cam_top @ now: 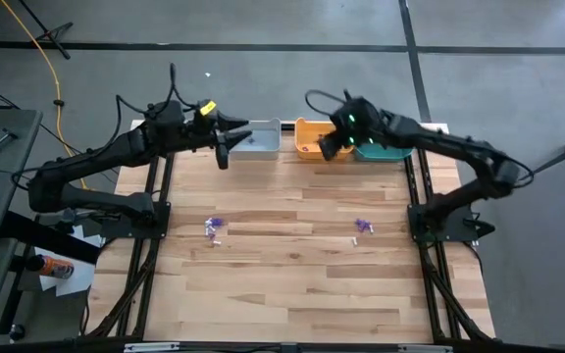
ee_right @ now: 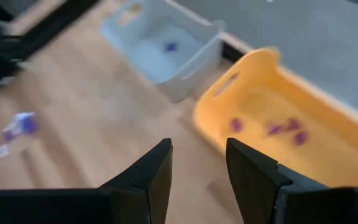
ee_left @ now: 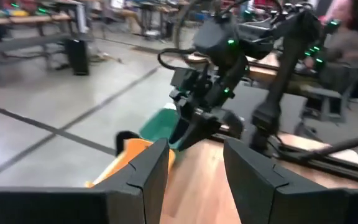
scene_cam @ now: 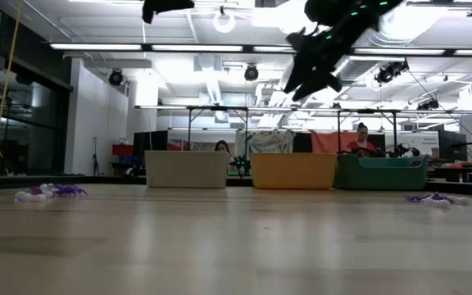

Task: Sort Halloween decoration
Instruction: Put the purple witch hat toy into the orange bin

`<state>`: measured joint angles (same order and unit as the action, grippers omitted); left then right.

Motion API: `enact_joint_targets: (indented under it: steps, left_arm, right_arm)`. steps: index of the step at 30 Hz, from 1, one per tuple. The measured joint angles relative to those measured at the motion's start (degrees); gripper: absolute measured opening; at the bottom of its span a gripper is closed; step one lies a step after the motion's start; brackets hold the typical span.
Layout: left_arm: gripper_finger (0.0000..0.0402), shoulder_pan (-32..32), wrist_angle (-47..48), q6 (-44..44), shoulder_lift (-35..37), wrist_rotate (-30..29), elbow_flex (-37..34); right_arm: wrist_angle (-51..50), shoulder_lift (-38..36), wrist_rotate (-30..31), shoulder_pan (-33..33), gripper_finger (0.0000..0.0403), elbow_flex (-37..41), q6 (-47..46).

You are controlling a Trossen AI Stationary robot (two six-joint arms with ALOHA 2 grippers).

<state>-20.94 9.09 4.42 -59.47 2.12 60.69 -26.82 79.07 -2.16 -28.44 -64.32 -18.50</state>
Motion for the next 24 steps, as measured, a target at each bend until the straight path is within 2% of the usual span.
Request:
enact_joint_targets:
  steps: [6,9,11,13,16,20,24]
  left_arm:
    - [0.0143,4.09,-2.38,2.22,-5.59,0.28,0.00]
    - [0.0143,6.68,-6.03,4.27,-10.21,0.31,0.00]
    - [0.0143,8.30,-8.21,5.75,-13.43,0.30,0.00]
    - [0.0143,9.67,-10.58,7.29,-16.47,0.30,0.00]
    - [0.0143,10.96,-14.63,9.90,-19.66,0.38,-0.04]
    - [0.0143,11.04,-20.23,11.49,-20.59,0.20,-0.07]
    - [0.0143,10.37,-21.03,12.33,-19.43,-0.34,-0.04]
  right_arm:
    - [14.69,-11.71,-0.04,8.55,0.0146,17.14,-6.99]
    - [19.68,-15.03,-0.05,12.28,0.0146,22.20,-7.27]
    - [19.22,-16.47,-1.26,14.25,0.0146,23.81,-5.58]
    - [15.41,-17.40,-4.22,15.68,0.0146,24.03,-2.99]
    - [1.47,-17.56,-7.82,17.42,0.0146,20.57,3.58]
    - [-19.43,-15.77,-8.43,19.68,0.0146,14.70,19.09]
    - [-30.79,-12.79,-8.67,21.38,0.0146,13.23,33.92]
